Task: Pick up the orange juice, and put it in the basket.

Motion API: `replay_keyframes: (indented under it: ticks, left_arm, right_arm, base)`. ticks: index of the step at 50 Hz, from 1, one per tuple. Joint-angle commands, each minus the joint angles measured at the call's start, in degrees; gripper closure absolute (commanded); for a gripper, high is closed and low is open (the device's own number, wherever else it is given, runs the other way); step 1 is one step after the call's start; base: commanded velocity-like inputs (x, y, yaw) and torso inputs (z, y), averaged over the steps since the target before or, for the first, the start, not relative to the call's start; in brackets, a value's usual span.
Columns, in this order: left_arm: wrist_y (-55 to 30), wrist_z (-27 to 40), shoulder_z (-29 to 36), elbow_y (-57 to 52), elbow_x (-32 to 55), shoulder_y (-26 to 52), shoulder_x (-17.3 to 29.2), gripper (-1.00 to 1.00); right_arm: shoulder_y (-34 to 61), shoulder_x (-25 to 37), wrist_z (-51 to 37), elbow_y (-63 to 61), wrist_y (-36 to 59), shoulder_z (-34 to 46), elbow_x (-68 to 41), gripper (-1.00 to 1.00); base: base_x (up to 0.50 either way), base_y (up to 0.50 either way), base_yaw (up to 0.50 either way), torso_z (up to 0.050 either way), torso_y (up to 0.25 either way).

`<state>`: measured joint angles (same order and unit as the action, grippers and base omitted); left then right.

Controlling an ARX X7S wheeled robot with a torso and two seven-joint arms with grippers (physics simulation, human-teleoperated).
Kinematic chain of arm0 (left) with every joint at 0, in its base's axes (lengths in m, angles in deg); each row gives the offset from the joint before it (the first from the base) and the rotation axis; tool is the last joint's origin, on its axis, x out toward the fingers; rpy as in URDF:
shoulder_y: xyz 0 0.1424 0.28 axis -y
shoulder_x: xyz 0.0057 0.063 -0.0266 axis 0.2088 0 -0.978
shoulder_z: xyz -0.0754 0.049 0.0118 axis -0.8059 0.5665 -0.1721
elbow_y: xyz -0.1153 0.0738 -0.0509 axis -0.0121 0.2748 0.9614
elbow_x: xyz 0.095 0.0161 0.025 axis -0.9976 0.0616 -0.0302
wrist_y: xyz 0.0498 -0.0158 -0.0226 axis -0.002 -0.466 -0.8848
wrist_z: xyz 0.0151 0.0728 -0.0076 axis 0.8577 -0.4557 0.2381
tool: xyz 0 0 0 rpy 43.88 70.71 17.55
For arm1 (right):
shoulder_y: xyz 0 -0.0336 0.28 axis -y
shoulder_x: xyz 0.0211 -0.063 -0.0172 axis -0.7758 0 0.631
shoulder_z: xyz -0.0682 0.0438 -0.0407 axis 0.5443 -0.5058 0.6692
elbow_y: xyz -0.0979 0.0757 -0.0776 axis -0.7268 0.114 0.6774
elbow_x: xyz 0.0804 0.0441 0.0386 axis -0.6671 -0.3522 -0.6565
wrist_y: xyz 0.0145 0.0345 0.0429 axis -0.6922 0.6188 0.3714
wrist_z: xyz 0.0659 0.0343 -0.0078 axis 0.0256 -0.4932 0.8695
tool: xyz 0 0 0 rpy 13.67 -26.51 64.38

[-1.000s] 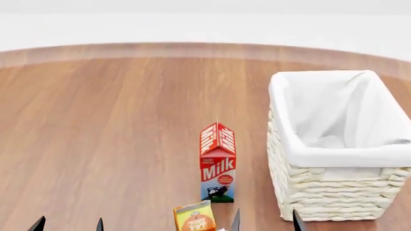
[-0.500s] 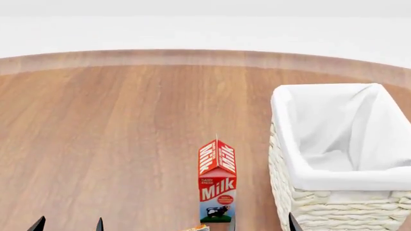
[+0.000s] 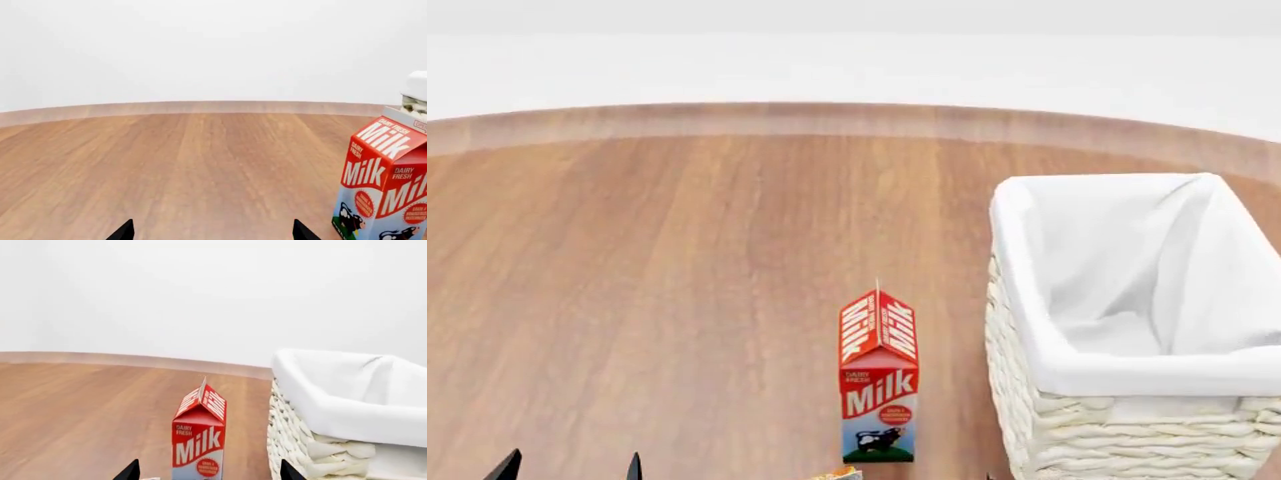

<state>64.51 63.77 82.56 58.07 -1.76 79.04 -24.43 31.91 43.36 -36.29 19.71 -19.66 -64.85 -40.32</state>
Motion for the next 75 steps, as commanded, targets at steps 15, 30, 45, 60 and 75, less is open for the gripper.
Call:
replay_keyframes:
  ticks: [15,30,45,60,75]
  left_arm:
    - [0.19,0.72,0.78,0.06,0.62,0.14,0.61,-1.0]
    - [0.3,1.11,1.2,0.1,0.95,0.22,0.95,-1.0]
    - [0.41,1.49,1.61,0.13,1.27,0.3,1.27,-1.0]
    - [0.52,1.85,2.0,0.17,1.58,0.38,1.57,-1.0]
    - [0.62,2.19,2.38,0.2,1.87,0.46,1.86,-1.0]
  right_arm:
    - [-4.38,1.04,-0.08,0.39,-5.39,5.8,3.91,-1.0]
    - [-4.25,1.17,0.04,2.74,-6.58,7.29,4.3,-1.0]
    - [-2.19,0.06,-0.2,7.23,-7.51,8.24,4.13,-1.0]
    - [0.3,-1.36,-0.8,11.12,-8.24,9.53,4.51,-1.0]
    - [2.87,-2.57,-1.46,14.28,-8.44,9.54,3.54,-1.0]
  base:
    - [0.0,0.0,0.0,0.0,0.0]
    - [0.0,0.0,0.0,0.0,0.0]
    - [0.0,0.0,0.0,0.0,0.0]
    - [0.0,0.0,0.0,0.0,0.0]
    - [0.0,0.0,0.0,0.0,0.0]
